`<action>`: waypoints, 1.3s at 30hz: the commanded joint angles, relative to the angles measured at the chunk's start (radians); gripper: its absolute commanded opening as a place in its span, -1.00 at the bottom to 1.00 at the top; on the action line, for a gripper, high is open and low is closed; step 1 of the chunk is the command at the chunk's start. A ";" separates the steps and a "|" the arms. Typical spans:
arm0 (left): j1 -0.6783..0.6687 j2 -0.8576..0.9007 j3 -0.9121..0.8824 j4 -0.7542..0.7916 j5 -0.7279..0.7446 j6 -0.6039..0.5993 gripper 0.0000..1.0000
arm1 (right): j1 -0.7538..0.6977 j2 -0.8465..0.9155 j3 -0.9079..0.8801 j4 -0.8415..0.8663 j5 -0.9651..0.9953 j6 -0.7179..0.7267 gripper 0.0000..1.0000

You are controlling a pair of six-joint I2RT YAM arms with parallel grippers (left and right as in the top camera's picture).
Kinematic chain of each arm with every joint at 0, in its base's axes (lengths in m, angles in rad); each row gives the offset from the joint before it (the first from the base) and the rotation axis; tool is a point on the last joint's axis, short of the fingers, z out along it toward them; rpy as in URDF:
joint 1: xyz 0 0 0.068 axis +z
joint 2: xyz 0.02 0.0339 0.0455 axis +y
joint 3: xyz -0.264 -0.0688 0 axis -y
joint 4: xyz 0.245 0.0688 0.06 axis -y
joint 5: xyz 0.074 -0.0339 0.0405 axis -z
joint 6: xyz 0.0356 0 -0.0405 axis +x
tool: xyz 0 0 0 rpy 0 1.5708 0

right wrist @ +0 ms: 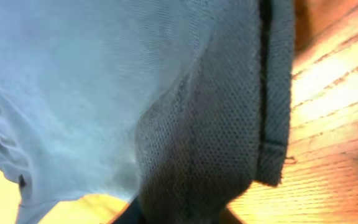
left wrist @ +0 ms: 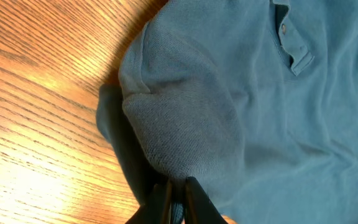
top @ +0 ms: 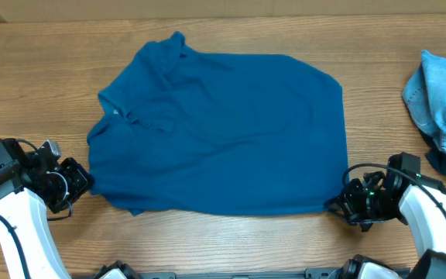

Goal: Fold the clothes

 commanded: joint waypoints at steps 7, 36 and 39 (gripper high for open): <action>-0.002 -0.003 0.042 0.000 -0.002 0.002 -0.78 | 0.001 -0.035 0.053 0.026 0.010 -0.070 -0.92; -0.365 -0.003 0.098 -0.150 0.025 0.155 -0.15 | 0.001 -0.035 0.092 0.100 -0.089 -0.171 -0.92; -0.530 -0.003 0.098 -0.136 -0.034 0.155 0.03 | 0.001 -0.035 0.092 0.100 -0.089 -0.171 -0.92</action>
